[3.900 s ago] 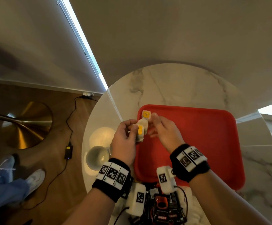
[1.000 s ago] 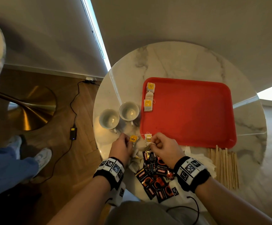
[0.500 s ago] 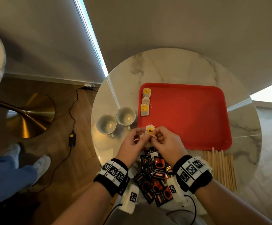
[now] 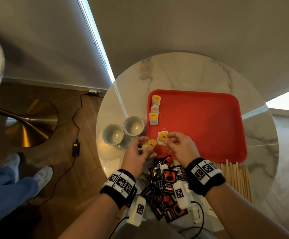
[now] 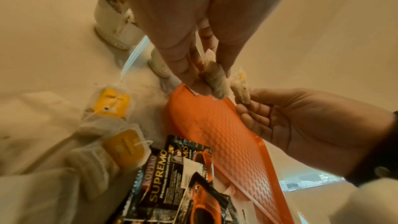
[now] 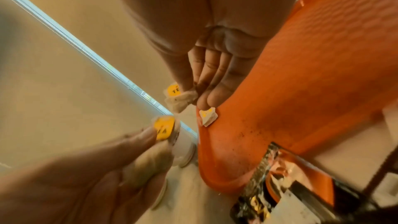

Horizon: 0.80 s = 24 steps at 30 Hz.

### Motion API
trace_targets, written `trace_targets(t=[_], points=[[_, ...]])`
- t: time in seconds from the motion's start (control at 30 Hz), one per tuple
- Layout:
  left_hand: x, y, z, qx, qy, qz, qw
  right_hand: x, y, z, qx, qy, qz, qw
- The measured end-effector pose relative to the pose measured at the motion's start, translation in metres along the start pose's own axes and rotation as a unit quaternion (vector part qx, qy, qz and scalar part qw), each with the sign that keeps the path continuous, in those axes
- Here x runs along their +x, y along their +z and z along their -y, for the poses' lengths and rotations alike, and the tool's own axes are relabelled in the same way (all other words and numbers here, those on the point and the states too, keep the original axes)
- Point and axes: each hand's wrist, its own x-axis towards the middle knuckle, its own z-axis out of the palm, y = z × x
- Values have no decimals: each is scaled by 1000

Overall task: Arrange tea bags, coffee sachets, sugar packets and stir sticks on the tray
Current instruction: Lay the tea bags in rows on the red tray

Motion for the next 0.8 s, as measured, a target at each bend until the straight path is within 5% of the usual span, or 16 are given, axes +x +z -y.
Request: trace_targets(t=[0.4, 0.67, 0.8], points=[[-9, -25, 33, 51, -85, -16, 995, 95, 36, -19, -45, 123, 17, 991], [-8, -20, 32, 1, -99, -37, 994, 83, 37, 1, -266, 97, -19, 959], [-1, -11, 24, 0, -89, -51, 995, 43, 20, 11, -188, 38, 12, 981]])
